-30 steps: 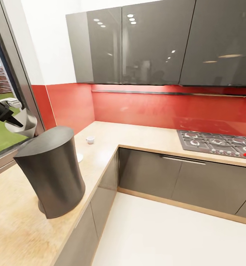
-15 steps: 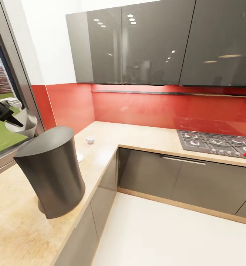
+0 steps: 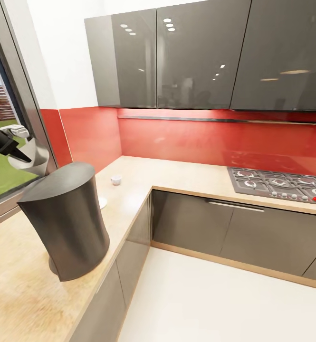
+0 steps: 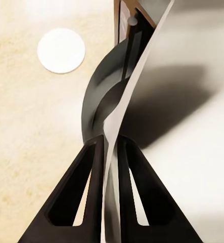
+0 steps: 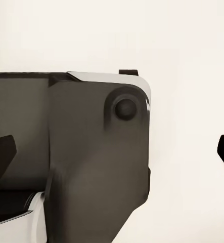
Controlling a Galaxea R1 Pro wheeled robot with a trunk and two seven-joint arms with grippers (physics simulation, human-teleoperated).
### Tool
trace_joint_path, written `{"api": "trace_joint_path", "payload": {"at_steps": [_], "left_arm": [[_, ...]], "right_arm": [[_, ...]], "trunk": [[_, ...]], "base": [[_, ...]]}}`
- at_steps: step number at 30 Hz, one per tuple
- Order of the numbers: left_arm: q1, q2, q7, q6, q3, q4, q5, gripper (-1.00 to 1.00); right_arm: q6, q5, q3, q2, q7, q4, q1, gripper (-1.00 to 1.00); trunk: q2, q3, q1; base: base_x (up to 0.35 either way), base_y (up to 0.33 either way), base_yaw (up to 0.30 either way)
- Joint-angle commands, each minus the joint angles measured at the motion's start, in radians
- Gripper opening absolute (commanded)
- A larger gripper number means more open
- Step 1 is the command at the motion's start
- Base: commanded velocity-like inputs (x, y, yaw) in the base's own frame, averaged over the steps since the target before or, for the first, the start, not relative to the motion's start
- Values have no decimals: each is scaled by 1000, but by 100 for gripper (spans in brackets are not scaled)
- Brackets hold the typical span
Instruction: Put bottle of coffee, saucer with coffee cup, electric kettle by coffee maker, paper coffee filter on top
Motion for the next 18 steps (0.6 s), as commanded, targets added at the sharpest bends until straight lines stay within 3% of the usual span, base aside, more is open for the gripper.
{"api": "trace_joint_path", "payload": {"at_steps": [1,18], "left_arm": [[0,0,-6,6,5,-2,-9,-100],[0,-3,-6,4,6,0,-8,-100]], "right_arm": [[-3,0,0,0,0,0,-1,100],[-3,0,0,0,0,0,-1,100]], "trunk": [[-2,-2,1],[-2,-2,1]], "base": [[0,0,0],[0,0,0]]}}
